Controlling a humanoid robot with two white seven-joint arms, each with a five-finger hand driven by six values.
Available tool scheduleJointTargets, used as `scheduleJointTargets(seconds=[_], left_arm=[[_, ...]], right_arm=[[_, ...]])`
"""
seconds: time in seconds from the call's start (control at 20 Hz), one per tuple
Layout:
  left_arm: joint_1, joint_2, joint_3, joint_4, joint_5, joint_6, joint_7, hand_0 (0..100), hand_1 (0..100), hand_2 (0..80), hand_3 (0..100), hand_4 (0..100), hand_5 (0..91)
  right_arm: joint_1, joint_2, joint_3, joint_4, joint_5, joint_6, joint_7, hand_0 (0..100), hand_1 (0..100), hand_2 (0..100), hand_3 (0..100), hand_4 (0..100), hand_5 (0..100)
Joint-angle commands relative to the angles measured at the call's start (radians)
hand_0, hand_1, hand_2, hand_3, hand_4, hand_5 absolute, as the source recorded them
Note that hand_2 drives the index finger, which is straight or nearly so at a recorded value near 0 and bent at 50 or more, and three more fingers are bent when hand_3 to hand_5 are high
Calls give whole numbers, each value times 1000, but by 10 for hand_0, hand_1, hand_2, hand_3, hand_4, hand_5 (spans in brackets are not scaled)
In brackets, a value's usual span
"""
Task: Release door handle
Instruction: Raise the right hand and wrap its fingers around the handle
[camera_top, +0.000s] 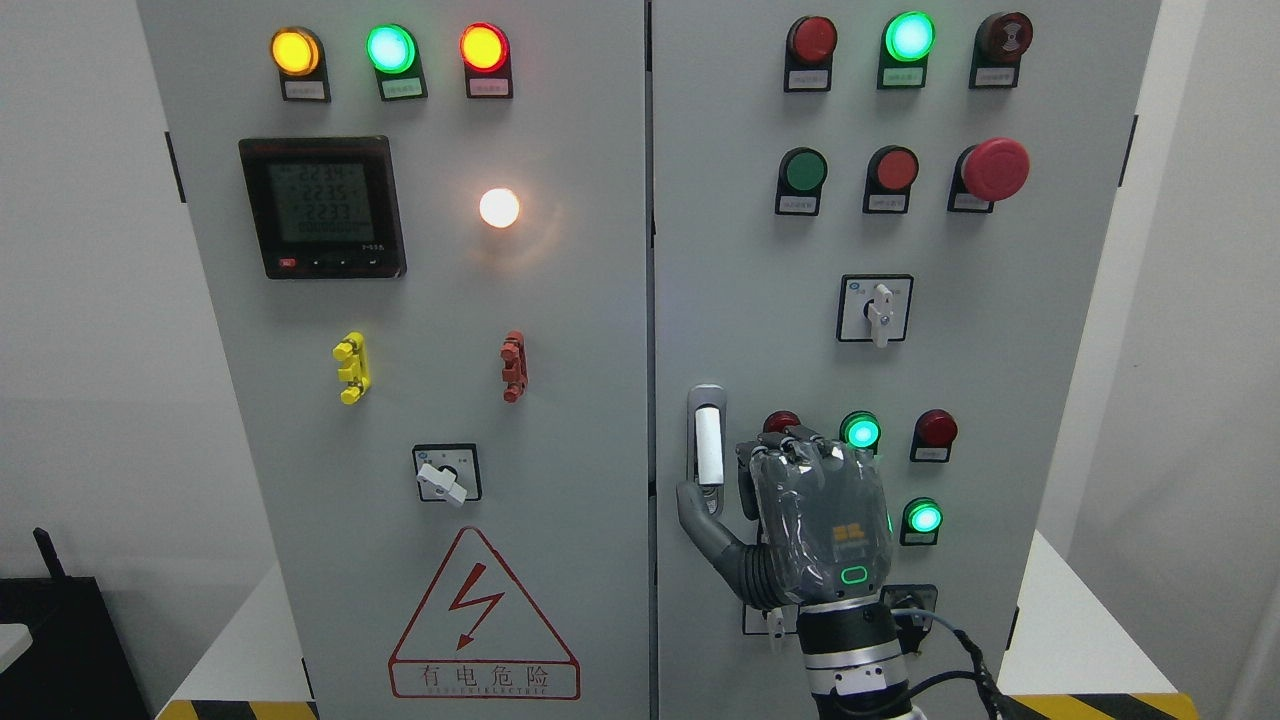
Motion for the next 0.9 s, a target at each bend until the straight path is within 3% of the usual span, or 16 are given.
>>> scheduleJointTargets(seconds=[0.0, 0.25, 0.85], left_arm=[[0, 0, -14, 20, 0, 0, -1, 120, 389, 0, 0, 0, 0], [0, 0, -14, 20, 0, 0, -1, 120, 389, 0, 0, 0, 0], [0, 0, -14, 20, 0, 0, -1, 120, 389, 0, 0, 0, 0]], right_arm=[[-4, 1, 2, 16, 0, 1, 0, 291, 413, 960, 1000, 915, 992], [-4, 1, 2, 19, 0, 1, 19, 291, 414, 962, 1000, 915, 992], [-4, 2, -6, 19, 0, 28, 16, 307, 417, 963, 1000, 915, 992]])
